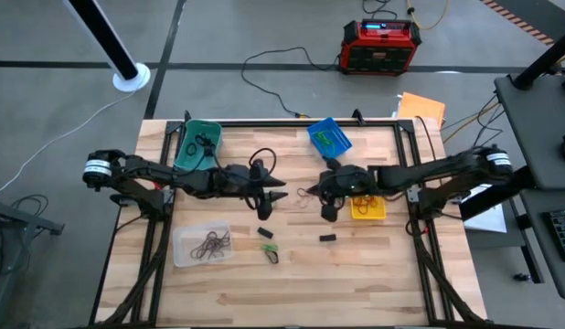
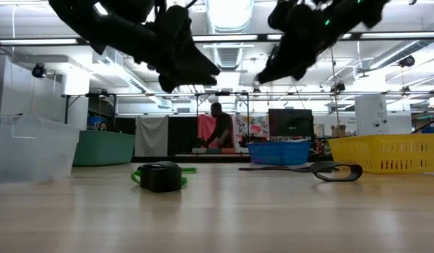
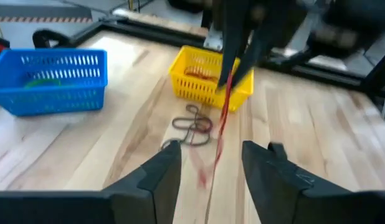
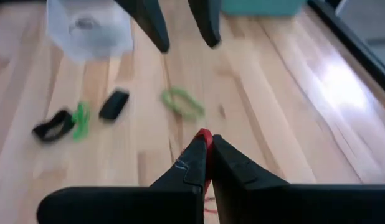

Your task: Sort rubber bands into baskets

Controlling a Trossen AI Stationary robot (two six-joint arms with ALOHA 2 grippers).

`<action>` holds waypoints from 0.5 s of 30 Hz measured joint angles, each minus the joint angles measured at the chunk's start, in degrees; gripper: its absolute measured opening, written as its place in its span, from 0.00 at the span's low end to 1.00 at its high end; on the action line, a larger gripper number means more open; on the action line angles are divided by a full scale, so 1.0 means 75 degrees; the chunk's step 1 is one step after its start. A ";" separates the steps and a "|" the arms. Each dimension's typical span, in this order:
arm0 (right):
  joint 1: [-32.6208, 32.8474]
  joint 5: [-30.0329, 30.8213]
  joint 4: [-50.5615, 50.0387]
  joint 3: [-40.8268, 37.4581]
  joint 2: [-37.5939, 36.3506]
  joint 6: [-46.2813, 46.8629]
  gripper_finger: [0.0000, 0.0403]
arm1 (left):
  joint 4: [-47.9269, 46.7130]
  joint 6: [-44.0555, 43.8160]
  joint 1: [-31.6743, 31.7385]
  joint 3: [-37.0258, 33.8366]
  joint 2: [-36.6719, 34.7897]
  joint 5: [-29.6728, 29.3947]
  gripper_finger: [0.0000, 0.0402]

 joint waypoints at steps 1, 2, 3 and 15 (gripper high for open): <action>0.0011 -0.0003 -0.0659 0.0194 -0.0196 0.0089 0.02 | -0.0092 0.0000 0.0000 0.0000 0.0000 0.0001 0.39; 0.0024 0.0002 -0.1413 0.0410 -0.0372 0.0227 0.02 | -0.0174 -0.0001 0.0000 0.0000 0.0000 0.0000 0.39; 0.0027 0.0036 -0.2178 0.0633 -0.0515 0.0334 0.02 | -0.0229 -0.0005 0.0000 0.0000 0.0000 0.0000 0.40; 0.0173 0.1310 -0.8554 0.3122 -0.0821 0.2955 0.02 | 0.0068 0.0051 0.0000 0.0000 -0.0012 -0.0017 0.40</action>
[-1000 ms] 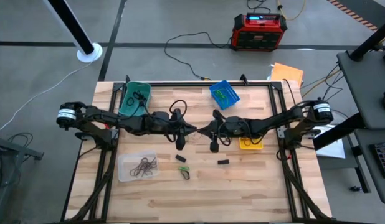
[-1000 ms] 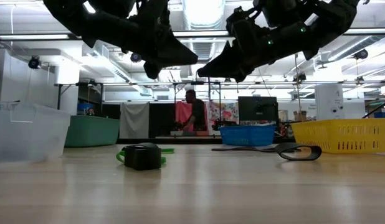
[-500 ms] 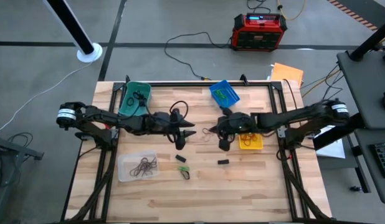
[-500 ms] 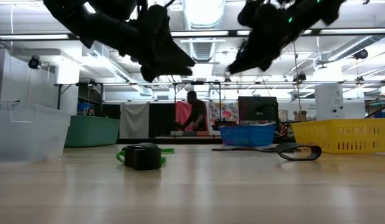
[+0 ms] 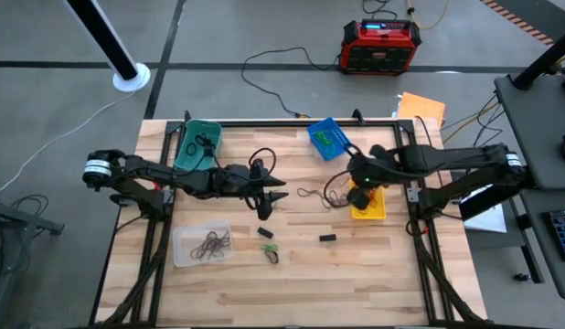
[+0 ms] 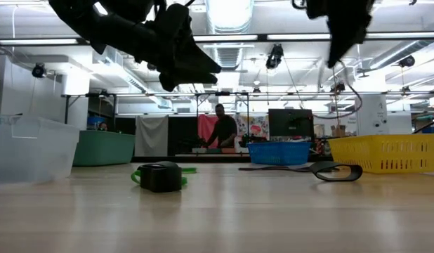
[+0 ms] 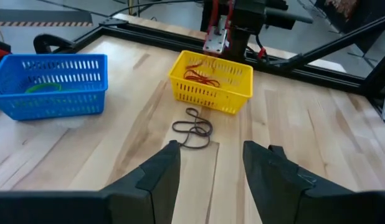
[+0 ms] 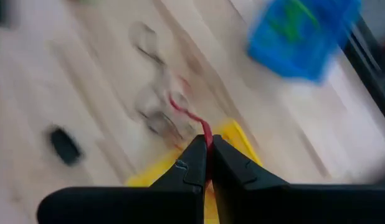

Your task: Sort rubber bands into baskets

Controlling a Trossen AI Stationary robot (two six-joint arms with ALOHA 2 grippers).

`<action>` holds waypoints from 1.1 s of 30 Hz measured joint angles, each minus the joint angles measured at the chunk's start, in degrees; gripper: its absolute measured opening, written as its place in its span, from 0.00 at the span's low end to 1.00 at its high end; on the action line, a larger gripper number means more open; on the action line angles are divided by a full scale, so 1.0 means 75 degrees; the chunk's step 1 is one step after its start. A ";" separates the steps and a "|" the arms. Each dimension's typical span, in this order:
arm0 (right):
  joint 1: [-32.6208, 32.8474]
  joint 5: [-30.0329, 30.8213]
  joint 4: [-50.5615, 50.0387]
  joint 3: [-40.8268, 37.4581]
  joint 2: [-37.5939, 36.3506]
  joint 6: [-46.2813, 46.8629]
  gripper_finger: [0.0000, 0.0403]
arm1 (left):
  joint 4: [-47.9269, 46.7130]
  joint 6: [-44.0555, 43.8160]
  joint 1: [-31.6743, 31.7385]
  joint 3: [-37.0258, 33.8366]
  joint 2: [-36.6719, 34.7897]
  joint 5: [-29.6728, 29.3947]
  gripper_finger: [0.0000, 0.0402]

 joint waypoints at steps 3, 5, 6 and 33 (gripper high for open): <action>-0.0001 0.0163 -0.0821 -0.0022 0.0086 0.0703 0.02 | 0.0000 0.0074 0.0000 0.0000 0.0000 0.0000 0.40; 0.0003 0.0163 -0.0971 -0.0208 0.0121 0.1066 0.02 | -0.0003 0.0085 0.0000 0.0000 0.0000 0.0000 0.40; 0.0002 0.0158 -0.0994 -0.0346 0.0138 0.1179 0.02 | 0.0001 0.0095 0.0000 0.0000 0.0000 0.0000 0.40; 0.0000 0.0502 -0.0137 -0.1845 0.0125 0.1844 0.34 | -0.0014 0.0101 0.0000 -0.0003 0.0017 0.0004 0.40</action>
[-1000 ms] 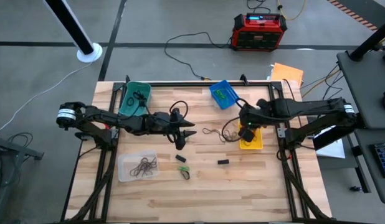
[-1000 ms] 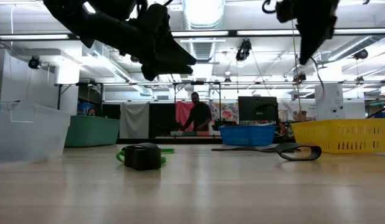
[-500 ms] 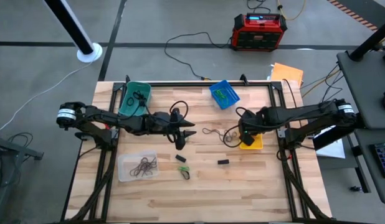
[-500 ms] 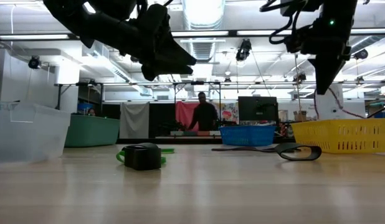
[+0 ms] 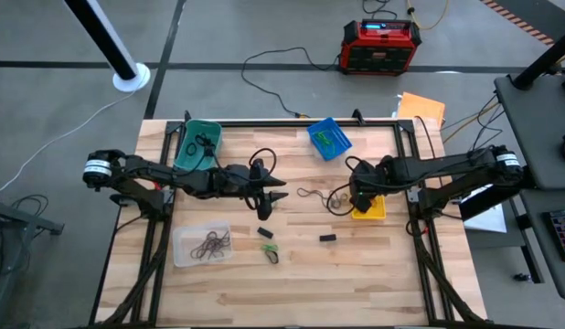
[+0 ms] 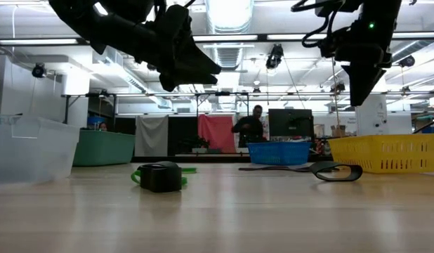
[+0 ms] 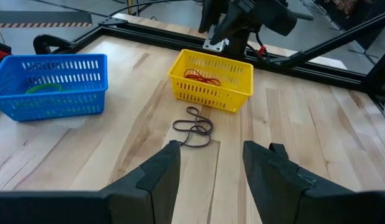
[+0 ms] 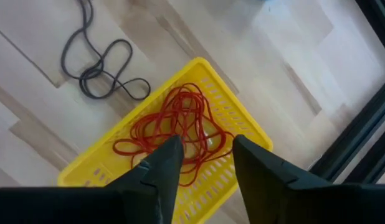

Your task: Sort rubber bands into baskets

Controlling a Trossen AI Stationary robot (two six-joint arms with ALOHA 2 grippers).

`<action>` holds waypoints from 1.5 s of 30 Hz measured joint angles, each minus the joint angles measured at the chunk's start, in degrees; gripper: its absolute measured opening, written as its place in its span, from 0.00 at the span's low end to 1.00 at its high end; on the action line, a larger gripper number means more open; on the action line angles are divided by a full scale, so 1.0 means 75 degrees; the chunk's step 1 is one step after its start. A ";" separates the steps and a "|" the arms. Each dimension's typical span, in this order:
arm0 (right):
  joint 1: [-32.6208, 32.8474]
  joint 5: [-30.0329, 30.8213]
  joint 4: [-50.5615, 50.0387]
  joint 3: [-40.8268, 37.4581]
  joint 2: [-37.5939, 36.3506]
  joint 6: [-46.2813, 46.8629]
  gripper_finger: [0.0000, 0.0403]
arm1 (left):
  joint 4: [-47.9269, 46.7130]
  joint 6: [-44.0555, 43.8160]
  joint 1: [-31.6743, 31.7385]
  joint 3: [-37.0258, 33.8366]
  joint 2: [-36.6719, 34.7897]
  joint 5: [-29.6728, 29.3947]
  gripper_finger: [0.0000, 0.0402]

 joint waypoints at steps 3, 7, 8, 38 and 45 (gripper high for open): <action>0.0003 0.0003 0.0145 0.0040 0.0000 -0.0113 0.37 | 0.0003 0.0007 -0.0012 0.0000 0.0003 0.0001 0.40; 0.0003 0.0047 0.0967 0.0026 -0.0017 -0.0704 0.40 | 0.0009 0.0206 -0.0015 0.0100 0.0086 0.0001 0.40; 0.0003 0.0051 0.1237 0.0007 -0.0031 -0.0940 0.40 | 0.0021 0.0284 -0.0015 0.0175 0.0146 0.0001 0.40; 0.0350 -0.0030 0.4452 -0.1183 -0.0810 -0.2403 0.49 | -0.0572 0.2665 0.0930 0.3118 0.5032 0.0878 0.40; 0.0350 -0.0030 0.4843 -0.1336 -0.0801 -0.2418 0.49 | -0.0483 0.2793 0.0918 0.3123 0.5199 0.0929 0.26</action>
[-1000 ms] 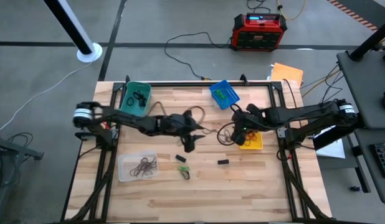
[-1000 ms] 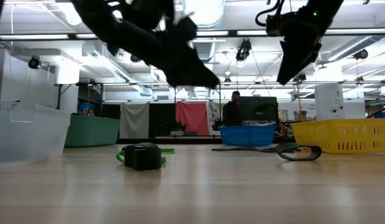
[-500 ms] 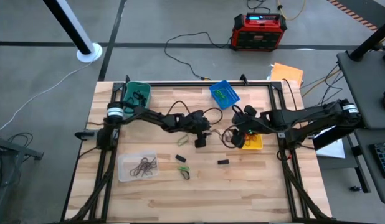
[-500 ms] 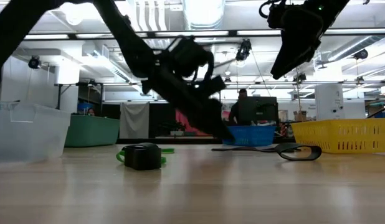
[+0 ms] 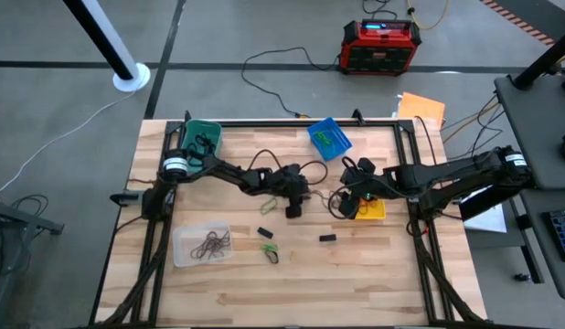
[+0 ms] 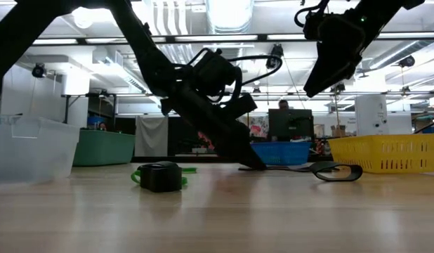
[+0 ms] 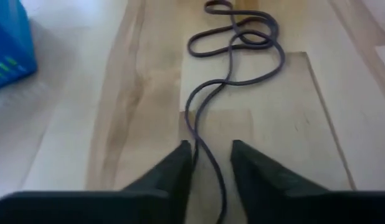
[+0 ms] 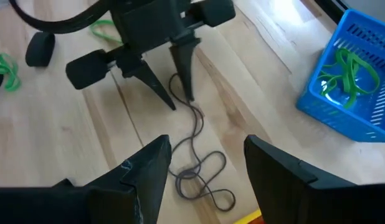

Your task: Sort rubber bands into baskets

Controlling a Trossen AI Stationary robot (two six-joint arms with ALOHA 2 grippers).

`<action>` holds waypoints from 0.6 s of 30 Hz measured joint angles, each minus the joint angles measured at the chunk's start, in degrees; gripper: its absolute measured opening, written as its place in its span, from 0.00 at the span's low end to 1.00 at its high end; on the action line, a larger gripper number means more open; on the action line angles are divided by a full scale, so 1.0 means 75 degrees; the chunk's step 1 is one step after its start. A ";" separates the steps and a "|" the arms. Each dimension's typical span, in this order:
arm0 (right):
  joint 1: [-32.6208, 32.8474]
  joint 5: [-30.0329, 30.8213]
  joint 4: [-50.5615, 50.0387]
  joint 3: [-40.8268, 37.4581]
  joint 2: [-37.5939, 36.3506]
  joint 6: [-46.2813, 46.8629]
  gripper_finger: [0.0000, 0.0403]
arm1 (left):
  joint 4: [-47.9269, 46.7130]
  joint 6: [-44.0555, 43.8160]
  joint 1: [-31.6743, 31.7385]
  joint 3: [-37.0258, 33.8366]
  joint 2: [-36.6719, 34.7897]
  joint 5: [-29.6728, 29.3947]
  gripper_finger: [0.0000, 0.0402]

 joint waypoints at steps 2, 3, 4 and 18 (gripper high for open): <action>0.0000 0.0000 0.0002 0.0000 0.0000 0.0001 0.49 | 0.0000 0.0062 -0.0003 -0.0022 0.0003 0.0014 0.15; 0.0000 0.0000 0.0006 -0.0001 0.0000 0.0003 0.49 | -0.0007 0.0080 -0.0003 -0.0023 0.0005 0.0014 0.08; 0.0000 0.0000 0.0038 -0.0009 0.0003 0.0003 0.49 | -0.0009 0.0079 -0.0003 -0.0023 0.0008 0.0007 0.04; 0.0000 0.0003 0.2583 -0.0961 0.0012 -0.0740 0.49 | 0.0254 0.0037 -0.0289 -0.0132 -0.0555 -0.0132 0.00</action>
